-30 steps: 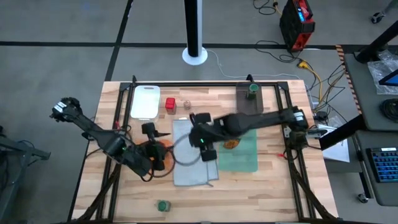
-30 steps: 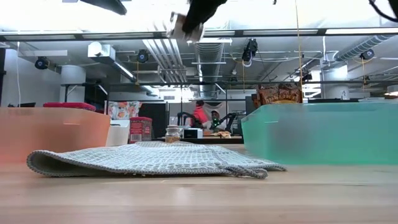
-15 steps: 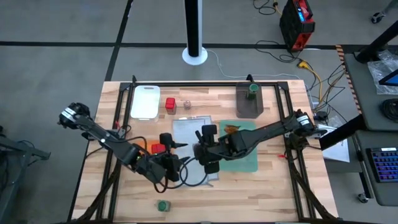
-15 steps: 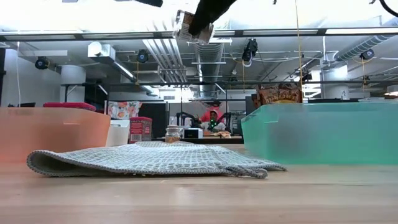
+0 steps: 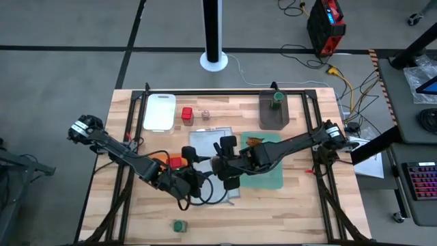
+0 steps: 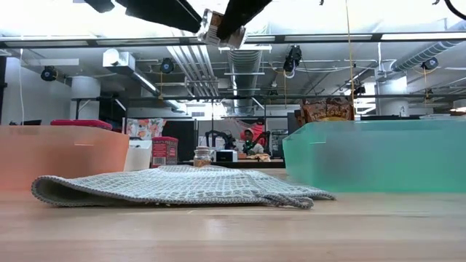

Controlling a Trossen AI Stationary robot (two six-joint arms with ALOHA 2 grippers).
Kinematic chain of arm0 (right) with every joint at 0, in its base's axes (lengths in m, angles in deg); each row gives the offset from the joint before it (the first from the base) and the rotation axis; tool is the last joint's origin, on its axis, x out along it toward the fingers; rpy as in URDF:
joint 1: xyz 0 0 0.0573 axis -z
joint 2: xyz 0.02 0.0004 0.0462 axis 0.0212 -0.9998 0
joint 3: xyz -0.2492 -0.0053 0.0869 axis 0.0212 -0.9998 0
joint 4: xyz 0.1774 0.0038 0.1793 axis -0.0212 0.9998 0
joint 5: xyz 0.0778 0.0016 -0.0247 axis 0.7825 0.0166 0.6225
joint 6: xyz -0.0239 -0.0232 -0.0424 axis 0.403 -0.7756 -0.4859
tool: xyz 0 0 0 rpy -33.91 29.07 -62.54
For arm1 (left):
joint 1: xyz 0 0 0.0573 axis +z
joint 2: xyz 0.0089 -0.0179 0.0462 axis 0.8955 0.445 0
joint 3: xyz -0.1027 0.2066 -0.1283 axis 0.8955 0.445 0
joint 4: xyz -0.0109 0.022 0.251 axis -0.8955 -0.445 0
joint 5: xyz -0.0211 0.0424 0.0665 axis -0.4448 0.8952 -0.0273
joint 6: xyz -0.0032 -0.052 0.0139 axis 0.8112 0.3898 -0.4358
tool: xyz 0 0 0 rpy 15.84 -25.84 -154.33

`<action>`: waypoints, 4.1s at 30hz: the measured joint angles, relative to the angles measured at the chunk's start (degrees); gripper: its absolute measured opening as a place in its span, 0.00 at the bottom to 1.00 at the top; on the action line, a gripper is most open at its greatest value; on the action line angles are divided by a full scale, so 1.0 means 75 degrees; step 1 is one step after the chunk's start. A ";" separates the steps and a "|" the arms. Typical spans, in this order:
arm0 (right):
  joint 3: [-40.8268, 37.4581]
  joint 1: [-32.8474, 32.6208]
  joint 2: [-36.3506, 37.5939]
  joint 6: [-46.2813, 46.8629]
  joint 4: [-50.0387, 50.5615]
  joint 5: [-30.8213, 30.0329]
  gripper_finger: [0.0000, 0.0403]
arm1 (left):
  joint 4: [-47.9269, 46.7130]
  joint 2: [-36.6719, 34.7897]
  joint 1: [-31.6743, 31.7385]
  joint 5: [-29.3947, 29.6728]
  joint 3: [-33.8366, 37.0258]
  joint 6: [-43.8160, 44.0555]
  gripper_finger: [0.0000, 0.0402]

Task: Sort spices by type
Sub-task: Put the bottom brown seasoning bottle into the white bin

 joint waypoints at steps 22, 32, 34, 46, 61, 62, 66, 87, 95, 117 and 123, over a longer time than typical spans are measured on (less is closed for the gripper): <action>0.0000 -0.0003 0.0006 -0.0241 -0.0105 0.0068 0.43 | 0.0331 0.0023 0.0321 -0.0412 0.0000 -0.0451 0.56; 0.0000 -0.0003 0.0007 -0.0294 -0.0099 0.0065 0.43 | 0.0417 0.0023 0.0353 -0.0420 0.0003 -0.0465 0.42; 0.0000 -0.0003 0.0006 -0.0311 -0.0097 0.0068 0.43 | 0.0445 0.0023 0.0353 -0.0415 0.0006 -0.0438 0.42; 0.0000 -0.0003 0.0103 -0.0232 -0.0124 0.0054 0.78 | 0.1239 -0.0074 0.0339 0.0063 0.0530 -0.0369 0.42; -0.2905 -0.0006 0.2825 0.0063 -0.2289 0.0042 0.68 | 0.6494 -0.0962 -0.0322 -0.0491 0.2578 -0.2442 0.42; -0.3526 -0.0006 0.3076 -0.0118 -0.3320 0.0042 0.67 | 0.7109 -0.1037 -0.0361 -0.0813 0.2786 -0.2658 0.42; -0.5698 -0.0136 0.3624 -0.0964 -0.7133 0.0069 0.65 | 0.8978 -0.1165 -0.0431 -0.1735 0.3497 -0.3175 0.42; -0.6650 -0.0321 0.0908 -0.2752 -1.6183 0.1755 0.82 | 1.0354 -0.1136 -0.0231 -0.3204 0.3759 -0.3759 0.42; -0.6126 -0.0315 0.0697 -0.3242 -1.6049 0.2280 0.80 | 1.0325 -0.1136 -0.0236 -0.3202 0.3781 -0.3693 0.42; -0.5640 -0.0091 0.0731 -0.3497 -1.5007 0.2304 0.44 | 1.0292 -0.1139 -0.0212 -0.2874 0.3812 -0.3629 0.48; -0.5641 -0.0163 0.1437 -0.3564 -1.2943 0.0671 0.44 | 0.9765 -0.1136 -0.0215 -0.1193 0.3809 -0.3329 0.54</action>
